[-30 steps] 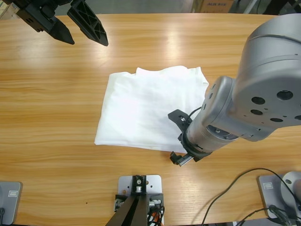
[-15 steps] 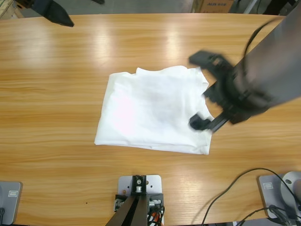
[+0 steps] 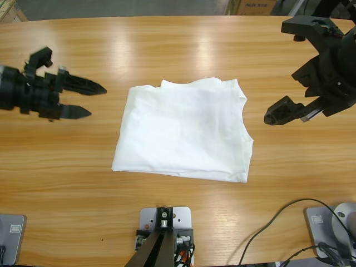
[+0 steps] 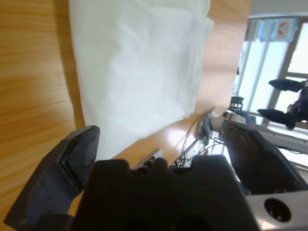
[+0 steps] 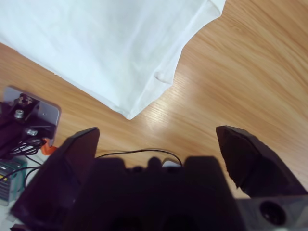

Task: Fold clothes

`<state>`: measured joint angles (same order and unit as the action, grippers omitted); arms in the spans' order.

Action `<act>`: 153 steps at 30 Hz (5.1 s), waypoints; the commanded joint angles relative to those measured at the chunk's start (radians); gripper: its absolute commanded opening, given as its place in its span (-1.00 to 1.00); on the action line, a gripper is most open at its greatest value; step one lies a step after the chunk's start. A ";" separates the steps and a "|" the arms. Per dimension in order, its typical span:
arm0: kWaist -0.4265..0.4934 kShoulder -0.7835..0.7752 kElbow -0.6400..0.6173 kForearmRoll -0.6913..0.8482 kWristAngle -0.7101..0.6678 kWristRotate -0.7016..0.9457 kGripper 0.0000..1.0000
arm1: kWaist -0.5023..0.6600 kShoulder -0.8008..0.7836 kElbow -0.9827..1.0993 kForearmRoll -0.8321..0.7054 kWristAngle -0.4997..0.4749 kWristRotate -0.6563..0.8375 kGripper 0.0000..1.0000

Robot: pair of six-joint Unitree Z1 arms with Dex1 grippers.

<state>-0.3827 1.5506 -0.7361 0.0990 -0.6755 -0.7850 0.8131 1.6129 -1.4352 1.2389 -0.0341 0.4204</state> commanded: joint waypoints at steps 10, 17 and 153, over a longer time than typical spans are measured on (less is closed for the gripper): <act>-0.069 0.390 0.221 -0.484 0.000 -0.066 0.97 | -0.037 -0.088 -0.062 0.138 0.005 -0.023 0.98; -0.070 0.466 0.244 -0.598 -0.020 -0.069 0.97 | -0.037 -0.093 -0.060 0.143 0.003 -0.023 0.98; -0.073 0.460 0.190 -0.593 0.054 0.152 -1.00 | -0.051 -0.126 -0.085 0.166 0.033 -0.034 0.74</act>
<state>-0.5190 2.0046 -0.5827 -0.4854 -0.6304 -0.6302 0.7697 1.4748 -1.5355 1.3961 -0.0153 0.4005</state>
